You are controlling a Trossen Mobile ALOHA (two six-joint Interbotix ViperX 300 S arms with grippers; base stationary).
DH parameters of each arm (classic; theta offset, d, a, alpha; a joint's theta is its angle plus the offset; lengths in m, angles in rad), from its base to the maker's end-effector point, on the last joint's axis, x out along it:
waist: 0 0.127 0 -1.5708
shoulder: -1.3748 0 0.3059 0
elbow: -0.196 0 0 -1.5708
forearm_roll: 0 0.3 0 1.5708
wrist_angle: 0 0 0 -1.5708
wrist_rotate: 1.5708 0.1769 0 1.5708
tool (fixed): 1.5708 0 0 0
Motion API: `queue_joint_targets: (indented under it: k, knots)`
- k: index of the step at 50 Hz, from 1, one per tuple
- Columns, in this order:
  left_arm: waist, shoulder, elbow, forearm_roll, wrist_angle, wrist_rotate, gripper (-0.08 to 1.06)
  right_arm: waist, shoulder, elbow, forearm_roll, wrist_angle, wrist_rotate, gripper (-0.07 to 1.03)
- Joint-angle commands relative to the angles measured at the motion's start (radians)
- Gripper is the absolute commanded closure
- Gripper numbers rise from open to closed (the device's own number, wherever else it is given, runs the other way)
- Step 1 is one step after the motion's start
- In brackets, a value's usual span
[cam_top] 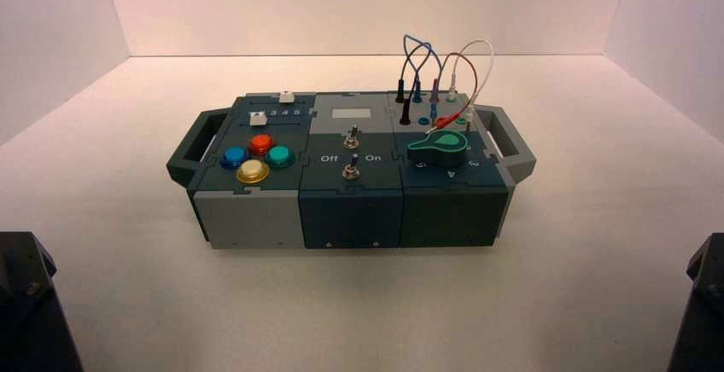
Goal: Move the top slider to position 2.
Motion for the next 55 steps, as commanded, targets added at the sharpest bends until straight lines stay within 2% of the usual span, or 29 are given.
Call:
queue_joint_targets:
  k: [1, 15, 19, 23, 33, 37, 43, 55]
  knots:
    - [-0.005, -0.006, -0.029, 0.0, -0.003, -0.002, 1.01, 0.008, 0.0, -0.028, 0.003, -0.003, 0.003, 0.99]
    - [-0.005, -0.011, -0.04, 0.0, 0.029, -0.002, 1.01, 0.031, -0.005, -0.031, 0.003, 0.028, 0.003, 0.99]
    - [-0.008, -0.009, -0.052, -0.002, 0.066, -0.002, 1.01, 0.066, -0.005, -0.031, 0.003, 0.052, 0.003, 0.99]
    - [-0.014, -0.009, -0.074, -0.002, 0.138, -0.002, 1.01, 0.097, -0.003, -0.031, 0.003, 0.078, 0.003, 0.99]
    - [-0.08, 0.006, -0.115, -0.009, 0.249, -0.005, 1.01, 0.104, 0.002, -0.035, 0.008, 0.13, 0.003, 0.99]
    - [-0.095, 0.026, -0.14, -0.009, 0.313, -0.005, 1.01, 0.106, 0.009, -0.048, 0.021, 0.173, 0.005, 0.99]
    - [-0.098, 0.057, -0.19, -0.003, 0.466, 0.006, 1.01, 0.106, 0.034, -0.091, 0.034, 0.273, 0.005, 0.99]
    - [-0.098, 0.092, -0.249, -0.006, 0.615, 0.006, 1.01, 0.109, 0.091, -0.167, 0.055, 0.462, 0.005, 0.99]
